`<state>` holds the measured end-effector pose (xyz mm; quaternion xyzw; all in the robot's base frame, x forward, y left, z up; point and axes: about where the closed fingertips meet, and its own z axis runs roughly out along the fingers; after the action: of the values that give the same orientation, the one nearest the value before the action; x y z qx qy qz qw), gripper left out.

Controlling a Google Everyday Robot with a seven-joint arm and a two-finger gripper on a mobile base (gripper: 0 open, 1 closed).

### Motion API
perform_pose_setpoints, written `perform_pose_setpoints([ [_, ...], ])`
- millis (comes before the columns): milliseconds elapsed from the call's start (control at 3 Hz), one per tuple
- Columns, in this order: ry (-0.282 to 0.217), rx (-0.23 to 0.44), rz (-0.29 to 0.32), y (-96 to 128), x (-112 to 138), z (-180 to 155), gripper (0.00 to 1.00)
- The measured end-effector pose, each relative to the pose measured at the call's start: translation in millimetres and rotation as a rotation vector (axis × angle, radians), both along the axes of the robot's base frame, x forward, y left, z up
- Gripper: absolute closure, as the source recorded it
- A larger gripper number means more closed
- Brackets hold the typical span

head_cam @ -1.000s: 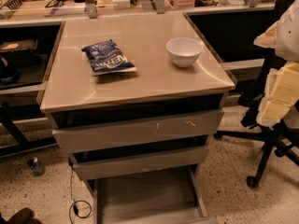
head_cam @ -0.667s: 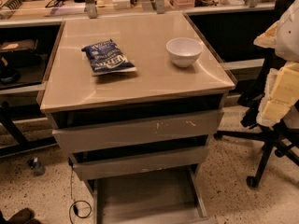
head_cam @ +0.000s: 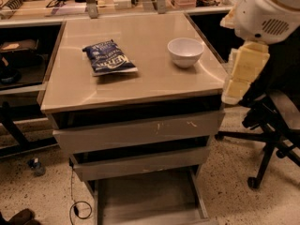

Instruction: Place blue chip bag into bottom drawer

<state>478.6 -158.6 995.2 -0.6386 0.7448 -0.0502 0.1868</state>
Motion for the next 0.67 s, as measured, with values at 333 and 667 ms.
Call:
perform_pose_setpoints([
  [333, -0.004, 0.0, 0.077, 45.1, 29.0, 3.8, 0.0],
  [667, -0.022, -0.012, 0.168, 95.7, 58.7, 11.5, 0.0],
])
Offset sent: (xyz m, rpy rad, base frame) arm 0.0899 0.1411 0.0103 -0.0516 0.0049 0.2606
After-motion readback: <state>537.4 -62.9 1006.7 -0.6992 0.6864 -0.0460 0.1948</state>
